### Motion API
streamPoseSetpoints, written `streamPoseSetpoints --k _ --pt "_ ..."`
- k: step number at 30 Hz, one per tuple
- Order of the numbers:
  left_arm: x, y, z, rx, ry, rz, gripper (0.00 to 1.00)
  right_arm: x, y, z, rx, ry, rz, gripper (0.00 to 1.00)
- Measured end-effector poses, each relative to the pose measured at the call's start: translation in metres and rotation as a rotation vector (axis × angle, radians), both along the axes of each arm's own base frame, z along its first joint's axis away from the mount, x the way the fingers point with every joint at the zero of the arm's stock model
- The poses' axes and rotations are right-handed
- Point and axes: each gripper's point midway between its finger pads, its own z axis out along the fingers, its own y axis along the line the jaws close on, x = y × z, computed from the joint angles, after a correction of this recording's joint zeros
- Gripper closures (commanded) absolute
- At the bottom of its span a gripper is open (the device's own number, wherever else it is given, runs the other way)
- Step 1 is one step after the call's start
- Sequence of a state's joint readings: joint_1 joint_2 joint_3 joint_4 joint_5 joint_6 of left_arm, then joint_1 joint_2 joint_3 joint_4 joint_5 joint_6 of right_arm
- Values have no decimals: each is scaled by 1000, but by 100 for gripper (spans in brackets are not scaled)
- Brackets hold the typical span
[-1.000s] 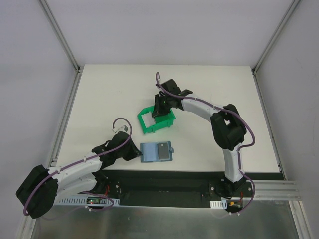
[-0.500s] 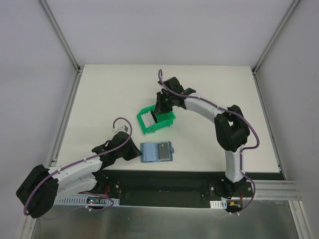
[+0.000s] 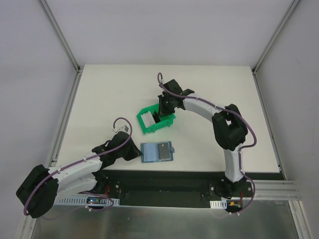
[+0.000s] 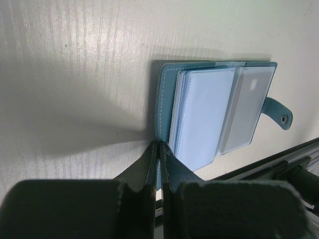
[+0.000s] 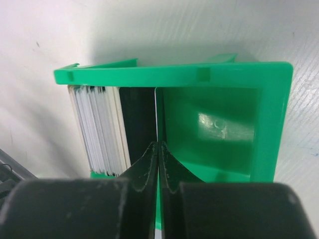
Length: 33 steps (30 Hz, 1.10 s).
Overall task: Put the credit cards into the card holder
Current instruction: Pick up the credit card from the storage box.
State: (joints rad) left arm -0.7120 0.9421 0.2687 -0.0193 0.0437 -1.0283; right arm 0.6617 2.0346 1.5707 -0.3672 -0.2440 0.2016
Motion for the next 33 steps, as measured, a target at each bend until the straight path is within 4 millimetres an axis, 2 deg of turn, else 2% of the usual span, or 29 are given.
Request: streamPoseSetpoints --k 4,12,16,21,25,30,33 --pt "0 0 0 1 0 0 100 -3 -2 -11 -26 19 7 97" --pt "0 0 -2 10 7 -4 100 -3 -3 -12 -38 15 23 92" --pt "1 0 -2 11 4 -8 100 -5 -2 -19 -44 30 32 90" --pt "1 0 -2 14 0 -13 100 -7 -2 -25 -54 41 38 100" --pt "1 0 -2 15 -1 -14 100 -6 -2 -25 -61 30 41 100" --pt "1 0 -2 15 -1 -14 100 -1 -8 -11 -79 -30 40 100" --pt "1 0 -2 15 -1 -14 100 1 -12 17 -64 -91 36 99"
